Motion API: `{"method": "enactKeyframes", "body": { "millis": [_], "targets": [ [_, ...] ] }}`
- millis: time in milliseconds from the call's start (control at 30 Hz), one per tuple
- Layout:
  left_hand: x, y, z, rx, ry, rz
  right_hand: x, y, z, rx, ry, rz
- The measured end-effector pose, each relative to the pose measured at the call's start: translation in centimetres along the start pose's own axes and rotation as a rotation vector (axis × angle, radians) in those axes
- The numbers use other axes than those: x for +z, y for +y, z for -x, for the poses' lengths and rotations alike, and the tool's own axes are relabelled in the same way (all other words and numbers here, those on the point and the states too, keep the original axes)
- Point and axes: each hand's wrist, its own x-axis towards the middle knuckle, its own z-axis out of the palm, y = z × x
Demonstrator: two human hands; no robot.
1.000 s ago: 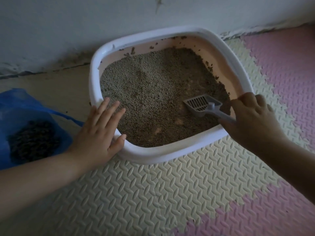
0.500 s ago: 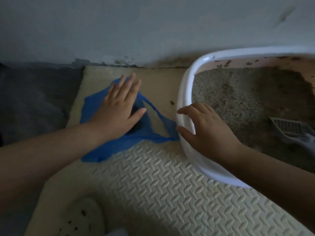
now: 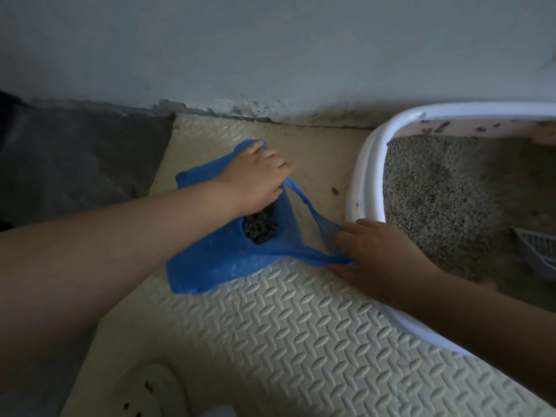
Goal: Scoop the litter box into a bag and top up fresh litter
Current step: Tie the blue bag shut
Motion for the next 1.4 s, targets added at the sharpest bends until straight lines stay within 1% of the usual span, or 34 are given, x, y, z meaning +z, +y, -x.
{"method": "enactKeyframes", "body": {
  "millis": [67,133,300,367,533,700,800,867,1067,1200,1300,1400],
  "targets": [
    [0.1,-0.6,-0.7,0.035,0.018,-0.062,-0.4,-0.2,0.0,0.009,-0.034,-0.016],
    [-0.2,-1.2,-1.1,0.044,0.025,-0.076,-1.0,-0.4,-0.1,0.058,-0.068,-0.029],
    [-0.8,-3.7,-0.8,0.084,-0.01,-0.008,-2.9,-0.8,-0.6,0.174,-0.057,-0.141],
    [-0.9,-4.6,0.0,0.077,0.004,0.041,-3.7,-1.2,-1.0,0.193,-0.04,-0.178],
    [-1.0,-6.7,2.9,-0.125,0.193,0.412,-6.1,-2.9,-3.5,0.239,0.037,-0.26],
    [-2.0,-7.8,4.6,-0.288,0.281,0.688,-8.8,-4.9,-7.7,0.271,0.103,-0.277],
    [-2.8,-8.2,5.2,-0.378,0.366,0.814,-9.9,-5.9,-9.8,0.286,0.203,-0.29],
    [-3.6,-8.6,5.6,-0.403,0.422,0.901,-10.6,-6.6,-10.7,0.297,0.26,-0.321],
    [-6.6,-10.2,7.8,-0.441,0.604,1.06,-12.9,-8.1,-12.1,0.337,0.422,-0.425],
    [-8.2,-11.0,9.5,-0.512,0.717,1.196,-14.1,-9.2,-13.3,0.308,0.497,-0.429],
    [-9.0,-11.0,9.9,-0.547,0.734,1.235,-15.0,-10.0,-14.1,0.276,0.539,-0.445],
    [-9.9,-10.8,9.8,-0.541,0.732,1.232,-15.7,-10.5,-14.4,0.25,0.58,-0.454]
  ]
}}
